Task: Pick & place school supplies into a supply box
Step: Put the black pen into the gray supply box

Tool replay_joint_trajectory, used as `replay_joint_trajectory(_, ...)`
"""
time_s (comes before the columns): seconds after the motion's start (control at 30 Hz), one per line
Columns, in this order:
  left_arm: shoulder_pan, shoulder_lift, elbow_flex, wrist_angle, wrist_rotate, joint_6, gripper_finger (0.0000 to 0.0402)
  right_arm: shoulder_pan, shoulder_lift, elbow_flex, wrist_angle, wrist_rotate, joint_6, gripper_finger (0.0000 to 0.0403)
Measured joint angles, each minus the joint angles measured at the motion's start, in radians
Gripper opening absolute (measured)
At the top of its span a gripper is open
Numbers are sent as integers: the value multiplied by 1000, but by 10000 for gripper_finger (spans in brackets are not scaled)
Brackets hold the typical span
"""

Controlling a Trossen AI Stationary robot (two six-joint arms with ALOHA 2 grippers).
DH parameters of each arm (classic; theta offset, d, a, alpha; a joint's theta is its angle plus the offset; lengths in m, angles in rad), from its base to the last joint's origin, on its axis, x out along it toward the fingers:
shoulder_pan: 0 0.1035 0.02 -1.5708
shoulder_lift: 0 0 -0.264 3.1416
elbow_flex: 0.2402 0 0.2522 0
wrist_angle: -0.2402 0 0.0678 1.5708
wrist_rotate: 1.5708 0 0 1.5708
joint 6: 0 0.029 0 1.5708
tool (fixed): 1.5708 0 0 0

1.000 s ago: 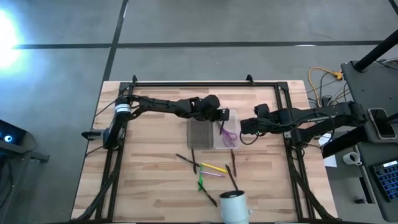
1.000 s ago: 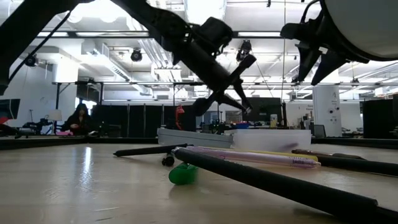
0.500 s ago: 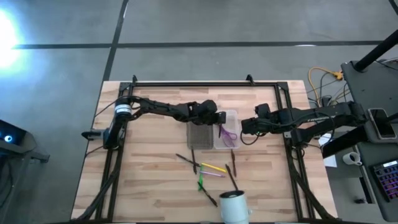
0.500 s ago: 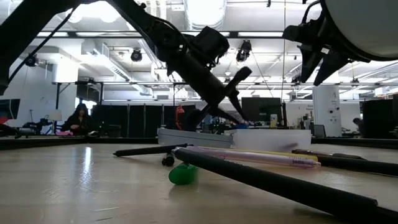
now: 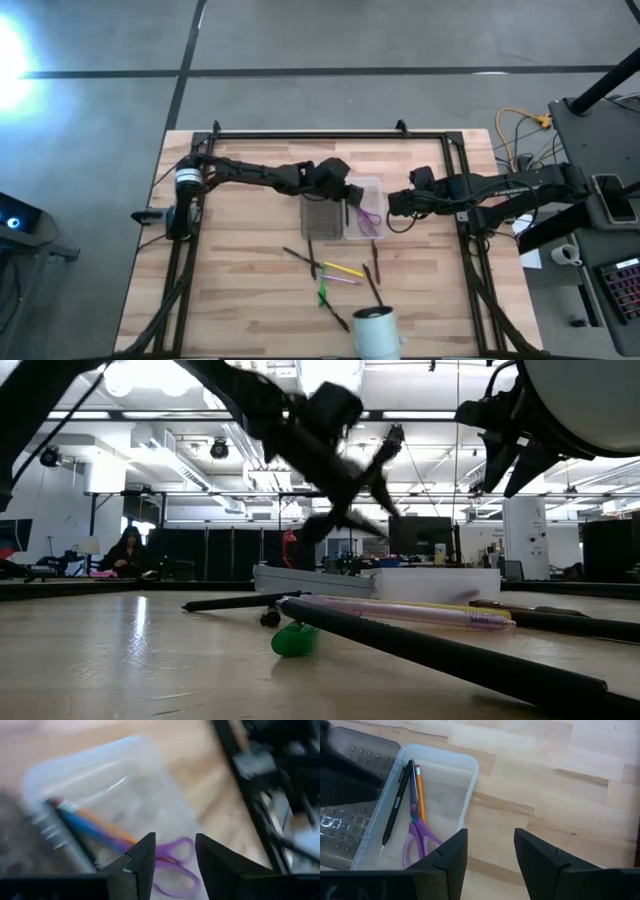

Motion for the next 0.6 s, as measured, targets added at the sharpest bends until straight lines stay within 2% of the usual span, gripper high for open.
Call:
replay_joint_trajectory(0.13,-43,-99,1,-91,2,327,124,0,0,0,4,-4,-73,155)
replay_joint_trajectory(0.23,-74,-167,1,-225,0,469,124,0,0,0,9,-5,-139,155)
replay_joint_trajectory(0.43,-91,-256,1,-433,-2,497,124,0,0,0,10,-7,-257,155)
replay_joint_trajectory(0.6,-89,-297,-21,-500,-66,455,124,0,0,0,9,-3,-231,151)
